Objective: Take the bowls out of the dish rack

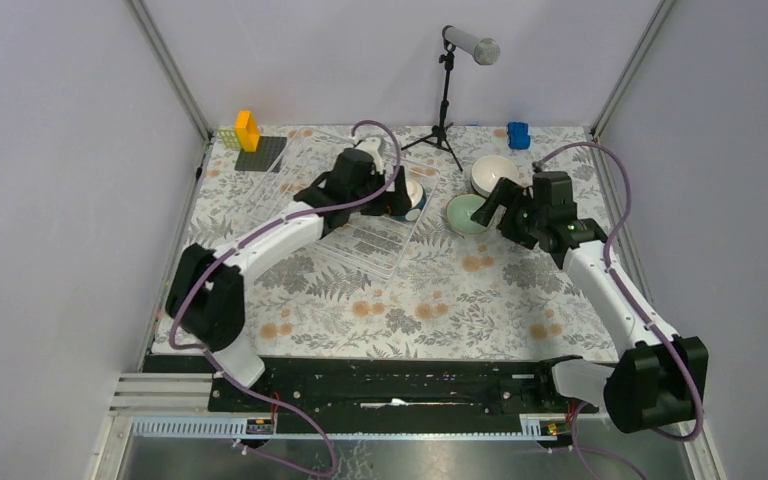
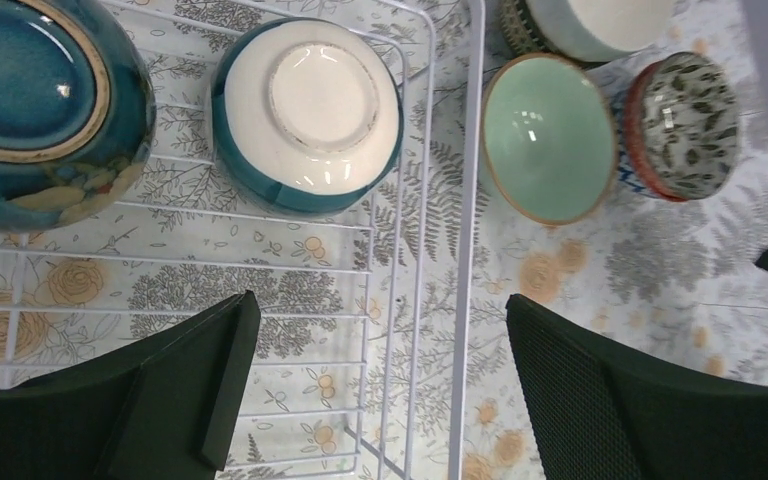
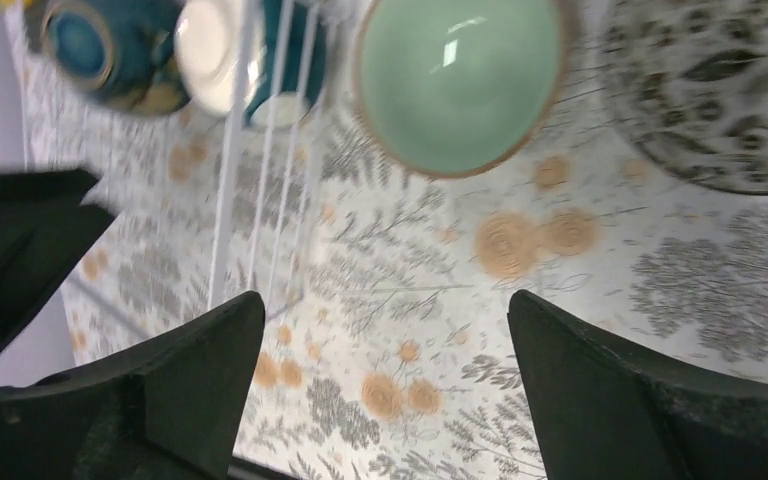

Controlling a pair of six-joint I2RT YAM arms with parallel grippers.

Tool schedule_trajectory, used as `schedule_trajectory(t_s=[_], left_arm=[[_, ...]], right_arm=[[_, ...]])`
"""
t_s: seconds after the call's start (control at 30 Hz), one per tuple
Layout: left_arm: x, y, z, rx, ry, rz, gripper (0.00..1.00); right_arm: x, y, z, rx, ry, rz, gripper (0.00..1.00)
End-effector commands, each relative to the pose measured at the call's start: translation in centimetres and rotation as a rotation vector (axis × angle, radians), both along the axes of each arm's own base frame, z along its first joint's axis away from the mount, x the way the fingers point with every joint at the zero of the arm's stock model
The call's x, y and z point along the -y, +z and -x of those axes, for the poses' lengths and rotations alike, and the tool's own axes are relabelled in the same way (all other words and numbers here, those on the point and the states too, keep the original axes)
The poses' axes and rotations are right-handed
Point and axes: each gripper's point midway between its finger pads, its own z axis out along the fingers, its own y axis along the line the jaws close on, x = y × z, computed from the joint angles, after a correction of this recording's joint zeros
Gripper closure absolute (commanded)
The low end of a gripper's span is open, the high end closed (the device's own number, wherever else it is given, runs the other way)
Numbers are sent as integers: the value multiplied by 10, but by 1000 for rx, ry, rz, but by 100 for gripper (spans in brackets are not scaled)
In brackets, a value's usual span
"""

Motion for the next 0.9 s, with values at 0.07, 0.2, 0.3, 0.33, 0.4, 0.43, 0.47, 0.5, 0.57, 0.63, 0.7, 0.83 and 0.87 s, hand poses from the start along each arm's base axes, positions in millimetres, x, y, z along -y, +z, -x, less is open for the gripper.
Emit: schedule_trajectory(t_s=[0.07, 0.2, 0.3, 0.33, 0.4, 0.43, 0.47, 0.5, 0.57, 0.63, 0.7, 0.83, 0.87], left_arm=[[-1, -5, -31, 64, 78, -178, 1], [-9, -16, -50, 65, 148, -287, 1], [-20, -20, -63, 76, 214, -352, 1], [-24, -17, -66, 89, 245, -366, 1], [-31, -10, -70, 111, 285, -384, 1], [-35, -5, -72, 125, 301, -392, 1], [-40, 0, -74, 141, 319, -404, 1], [-45, 3, -76, 149, 334, -410, 1], [-51, 8, -82, 149, 336, -395, 1], [-57, 7, -89, 123, 324, -352, 1], [-63, 4, -95, 94, 303, -299, 1], [-76, 1, -106, 46, 256, -160, 1], [-80, 2, -108, 29, 243, -99, 1]], right_arm=[[-42, 37, 18, 175, 211, -56, 0], [-41, 45, 22, 234, 229, -54, 0], [-44, 50, 25, 264, 253, -66, 0], [-45, 51, 25, 268, 255, -70, 0], [-46, 50, 26, 272, 263, -77, 0], [-47, 50, 26, 271, 264, -77, 0], [-46, 49, 25, 269, 260, -76, 0], [-46, 48, 25, 266, 258, -74, 0], [-46, 46, 25, 261, 257, -71, 0], [-46, 44, 25, 257, 259, -70, 0], [-47, 43, 24, 257, 264, -73, 0], [-51, 41, 23, 246, 285, -85, 0], [-51, 41, 23, 244, 288, -87, 0]])
